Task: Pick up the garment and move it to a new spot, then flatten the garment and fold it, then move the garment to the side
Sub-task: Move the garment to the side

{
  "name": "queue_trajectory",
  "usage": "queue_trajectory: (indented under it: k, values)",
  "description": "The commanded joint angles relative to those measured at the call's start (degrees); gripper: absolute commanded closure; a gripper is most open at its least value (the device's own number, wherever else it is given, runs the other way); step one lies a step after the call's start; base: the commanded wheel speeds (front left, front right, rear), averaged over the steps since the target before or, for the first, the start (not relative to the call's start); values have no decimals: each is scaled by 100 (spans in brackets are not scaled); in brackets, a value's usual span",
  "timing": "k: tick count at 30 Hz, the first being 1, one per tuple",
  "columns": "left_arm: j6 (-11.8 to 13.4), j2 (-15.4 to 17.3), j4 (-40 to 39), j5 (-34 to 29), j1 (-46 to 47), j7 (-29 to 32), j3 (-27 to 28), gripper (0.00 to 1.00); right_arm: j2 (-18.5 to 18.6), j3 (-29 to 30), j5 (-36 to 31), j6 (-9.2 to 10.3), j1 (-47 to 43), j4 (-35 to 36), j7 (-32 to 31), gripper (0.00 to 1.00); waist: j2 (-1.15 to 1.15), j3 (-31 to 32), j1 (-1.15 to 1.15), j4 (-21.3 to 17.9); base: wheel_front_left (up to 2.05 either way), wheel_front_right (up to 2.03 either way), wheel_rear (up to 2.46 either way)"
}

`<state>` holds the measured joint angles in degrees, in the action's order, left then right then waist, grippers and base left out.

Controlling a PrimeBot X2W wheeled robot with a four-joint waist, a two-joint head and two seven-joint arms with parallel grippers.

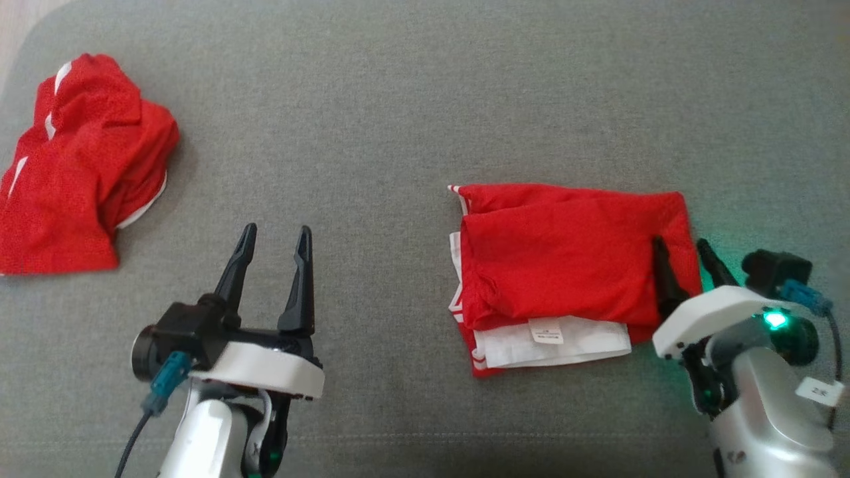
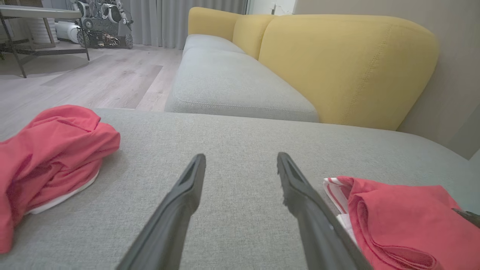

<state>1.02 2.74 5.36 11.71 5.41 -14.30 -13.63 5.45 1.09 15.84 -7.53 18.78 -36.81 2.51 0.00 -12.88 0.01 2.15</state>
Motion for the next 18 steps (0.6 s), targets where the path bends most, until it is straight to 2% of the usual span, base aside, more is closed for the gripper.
queue_trajectory:
  k: [1, 3, 4, 5, 6, 9, 18]
  values:
    - [12, 14, -181, -2, 234, -70, 224, 0, -15, -203, 52, 4, 194, 75, 27, 0, 0, -36, -1, 10, 0, 0, 0]
    - [4, 14, -182, -7, 238, -70, 258, 0, 8, -327, 108, 4, 240, -57, 20, 0, 0, -51, -1, -1, 0, 0, 0]
    - [-1, 14, -182, -17, 236, -70, 282, 0, 11, -408, 147, 4, 267, -113, 6, 49, 0, -60, -1, -21, 0, 0, 0]
    - [-11, 14, -181, -37, 236, -70, 305, 0, 14, -480, 193, 4, 299, -156, 3, 84, 0, -73, -1, -43, 0, 0, 0]
    - [-29, 14, -172, -62, 244, -70, 314, 0, 18, -539, 240, 4, 327, -194, 14, 100, 0, -76, -1, -56, 0, 0, 0]
    - [-72, 14, -148, -94, 282, -70, 309, 0, 109, -735, 278, 4, 368, -274, 120, 100, 0, 5, -1, -87, 0, 0, 0]
    - [17, 14, -261, -5, 254, -70, 269, 0, 772, -1462, -419, 4, 675, 60, 639, 100, 0, 303, -1, -248, 0, 0, 0]
